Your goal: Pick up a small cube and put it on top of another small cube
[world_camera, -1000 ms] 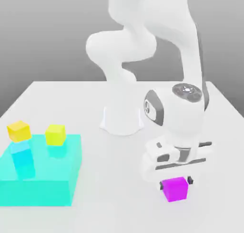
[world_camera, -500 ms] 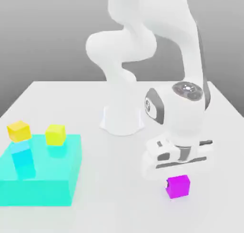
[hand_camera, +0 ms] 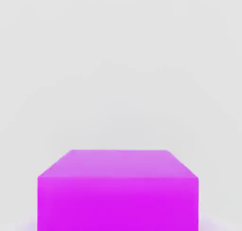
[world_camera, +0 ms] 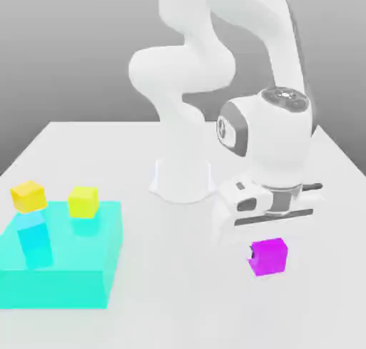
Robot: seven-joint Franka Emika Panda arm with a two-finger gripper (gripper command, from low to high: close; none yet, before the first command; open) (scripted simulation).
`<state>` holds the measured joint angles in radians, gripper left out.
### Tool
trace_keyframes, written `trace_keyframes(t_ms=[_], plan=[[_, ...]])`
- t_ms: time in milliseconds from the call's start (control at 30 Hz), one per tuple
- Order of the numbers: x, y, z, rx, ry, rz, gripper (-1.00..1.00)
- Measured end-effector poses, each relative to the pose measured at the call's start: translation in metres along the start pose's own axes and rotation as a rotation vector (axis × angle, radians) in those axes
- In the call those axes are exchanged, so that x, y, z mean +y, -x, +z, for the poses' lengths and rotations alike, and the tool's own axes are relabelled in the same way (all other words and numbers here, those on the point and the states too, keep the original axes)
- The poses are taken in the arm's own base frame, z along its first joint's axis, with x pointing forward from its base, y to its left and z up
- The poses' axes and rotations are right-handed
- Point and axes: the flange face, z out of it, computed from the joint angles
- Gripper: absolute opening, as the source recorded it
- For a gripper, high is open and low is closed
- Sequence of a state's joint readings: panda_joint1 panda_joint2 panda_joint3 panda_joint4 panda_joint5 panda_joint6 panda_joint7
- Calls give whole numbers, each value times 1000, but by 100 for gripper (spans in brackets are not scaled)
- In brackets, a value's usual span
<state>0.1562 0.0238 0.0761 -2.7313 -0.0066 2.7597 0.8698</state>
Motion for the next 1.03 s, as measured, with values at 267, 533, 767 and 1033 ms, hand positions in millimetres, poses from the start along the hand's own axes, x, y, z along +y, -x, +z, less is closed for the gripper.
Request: trace_keyframes(t_ms=[267,533,767,1033], plan=[[117,-102,-56,11,-2,121,-100],[287,-144,-103,9,1,280,-100],[423,-121,-119,-5,-3,412,-100],[431,-117,-70,-5,0,421,100]])
